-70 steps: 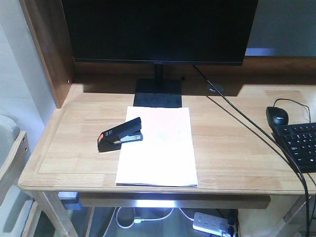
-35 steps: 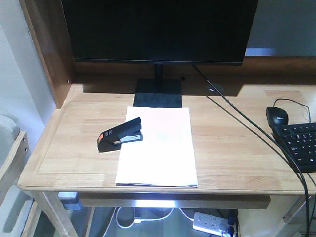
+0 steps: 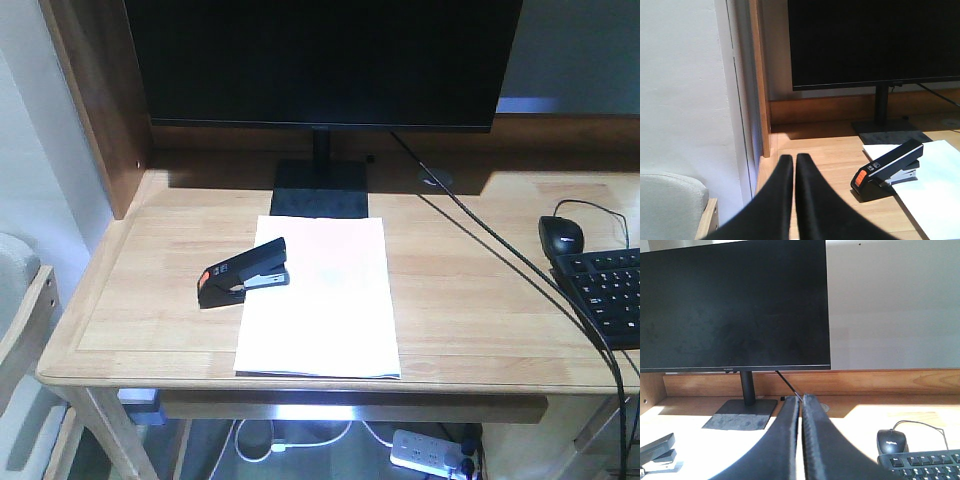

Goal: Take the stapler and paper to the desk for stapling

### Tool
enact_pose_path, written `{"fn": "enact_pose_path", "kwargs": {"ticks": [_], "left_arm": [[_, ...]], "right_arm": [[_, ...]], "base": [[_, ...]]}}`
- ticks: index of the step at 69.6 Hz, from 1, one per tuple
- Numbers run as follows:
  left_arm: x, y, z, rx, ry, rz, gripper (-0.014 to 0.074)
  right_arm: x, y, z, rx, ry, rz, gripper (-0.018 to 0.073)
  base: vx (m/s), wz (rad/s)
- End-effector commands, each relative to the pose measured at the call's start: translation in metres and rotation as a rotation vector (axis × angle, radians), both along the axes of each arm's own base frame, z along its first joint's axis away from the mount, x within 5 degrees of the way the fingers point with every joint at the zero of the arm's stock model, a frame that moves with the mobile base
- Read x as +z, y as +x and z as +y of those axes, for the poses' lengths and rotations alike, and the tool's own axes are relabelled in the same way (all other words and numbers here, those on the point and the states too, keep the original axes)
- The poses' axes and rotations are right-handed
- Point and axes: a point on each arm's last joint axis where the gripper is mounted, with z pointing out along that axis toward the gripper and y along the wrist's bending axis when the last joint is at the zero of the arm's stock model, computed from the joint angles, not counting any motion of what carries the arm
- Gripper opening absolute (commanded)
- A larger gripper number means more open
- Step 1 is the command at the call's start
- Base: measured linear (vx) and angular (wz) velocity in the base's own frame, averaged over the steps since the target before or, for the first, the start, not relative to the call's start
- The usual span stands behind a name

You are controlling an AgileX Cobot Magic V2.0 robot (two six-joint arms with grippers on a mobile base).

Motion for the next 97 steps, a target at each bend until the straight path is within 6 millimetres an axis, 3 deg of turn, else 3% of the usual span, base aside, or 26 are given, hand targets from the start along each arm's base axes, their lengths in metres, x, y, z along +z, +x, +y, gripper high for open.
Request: {"fn": "enact_pose_path", "kwargs": {"ticks": [1,57,64,86,97], "left_arm": [[0.003,-0.001,0.000,-0.002,-0.004,-0.070,-0.0006],[0.003,-0.001,0.000,-0.002,-0.004,-0.070,-0.0006],[0.003,-0.001,0.000,-0.002,-0.004,-0.070,-0.0006],[0.003,-0.001,0.000,-0.002,-0.004,-0.070,-0.0006],[0.003,-0.001,0.000,-0.002,-0.004,-0.070,-0.0006]], "right_arm": [[0.011,0.000,-0.002,-0.032,-0.070,-0.053,-0.0010],[0.011,0.000,-0.002,-0.033,-0.067,-0.051,-0.0010],[0.004,0.001,-0.003,-0.036,-0.034,-0.017,-0.0010],[-0.015,-0.001,-0.020,-0.283,0.094,0.156,-0.0010],[-0.018,-0.001,-0.017,-0.268,-0.051,0.186,-0.0010]], "base": [[0.00,0.00],[0.00,0.00],[0.00,0.00],[0.00,0.00],[0.00,0.00]]}}
